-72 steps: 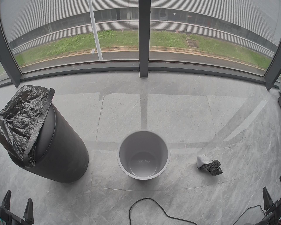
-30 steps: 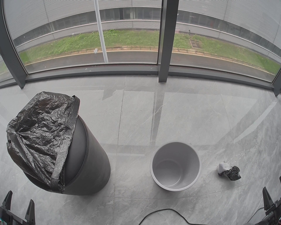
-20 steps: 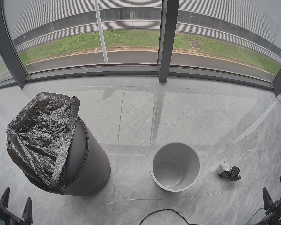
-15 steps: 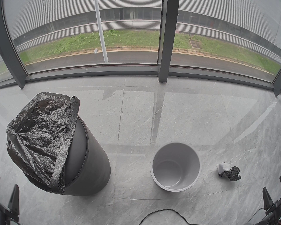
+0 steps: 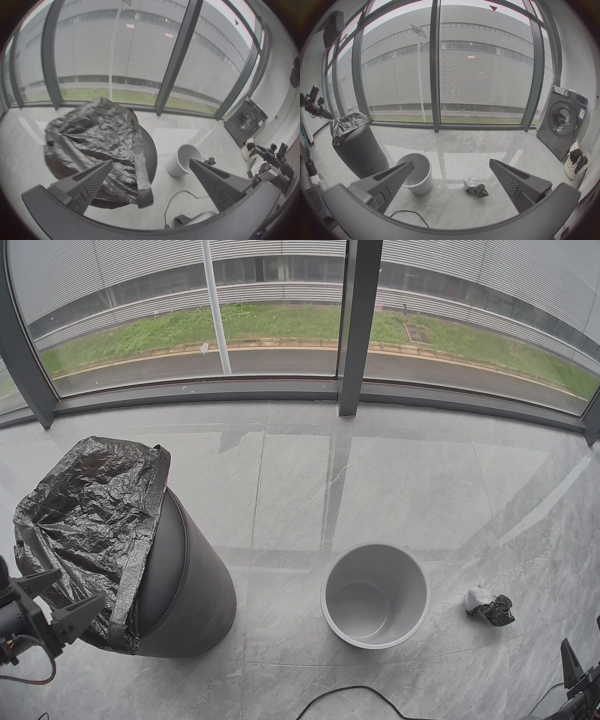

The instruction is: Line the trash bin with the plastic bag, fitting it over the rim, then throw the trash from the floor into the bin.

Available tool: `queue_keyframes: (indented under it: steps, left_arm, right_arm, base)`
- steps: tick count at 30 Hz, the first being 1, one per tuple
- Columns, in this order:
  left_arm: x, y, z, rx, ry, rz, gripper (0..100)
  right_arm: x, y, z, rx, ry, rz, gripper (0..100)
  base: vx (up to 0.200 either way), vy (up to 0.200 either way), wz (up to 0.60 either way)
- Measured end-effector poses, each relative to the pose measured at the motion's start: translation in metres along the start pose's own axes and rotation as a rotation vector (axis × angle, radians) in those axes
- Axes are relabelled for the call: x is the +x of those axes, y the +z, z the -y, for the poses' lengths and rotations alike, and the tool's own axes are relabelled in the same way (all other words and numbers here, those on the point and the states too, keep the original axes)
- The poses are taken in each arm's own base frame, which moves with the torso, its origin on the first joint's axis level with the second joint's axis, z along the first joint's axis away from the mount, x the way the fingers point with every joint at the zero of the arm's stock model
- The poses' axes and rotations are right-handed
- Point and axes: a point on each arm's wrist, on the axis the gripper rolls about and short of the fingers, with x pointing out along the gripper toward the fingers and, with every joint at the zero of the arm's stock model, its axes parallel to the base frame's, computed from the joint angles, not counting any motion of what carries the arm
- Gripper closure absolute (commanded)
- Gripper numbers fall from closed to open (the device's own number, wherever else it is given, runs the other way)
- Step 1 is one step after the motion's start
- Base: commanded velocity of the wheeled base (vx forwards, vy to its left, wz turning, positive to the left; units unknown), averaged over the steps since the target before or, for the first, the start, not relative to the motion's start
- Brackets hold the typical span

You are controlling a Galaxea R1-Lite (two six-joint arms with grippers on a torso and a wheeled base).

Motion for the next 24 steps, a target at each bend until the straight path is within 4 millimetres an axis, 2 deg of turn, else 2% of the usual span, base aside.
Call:
queue_keyframes:
  steps: [5,12,17,24]
  left_arm:
    - [0.041,0.006,0.001,-0.001,-0.043,-0.171,0]
    - [0.074,0.001,-0.001,0.056,-0.002,-0.288,0]
    - [0.085,-0.002,-0.003,0.126,0.061,-0.317,0]
    - [0.088,-0.014,-0.003,0.192,0.061,-0.372,0]
  right_arm:
    - [0.000,0.000,0.000,0.000,0.000,0.000,0]
    - [0.000,0.000,0.000,0.001,0.000,0.000,0]
    - [0.000,0.000,0.000,0.000,0.000,0.000,0]
    - [0.000,0.000,0.000,0.001,0.000,0.000,0]
  base:
    - [0.000,0.000,0.00]
    - [0.000,0.000,0.00]
    - [0.000,0.000,0.00]
    - [0.000,0.000,0.00]
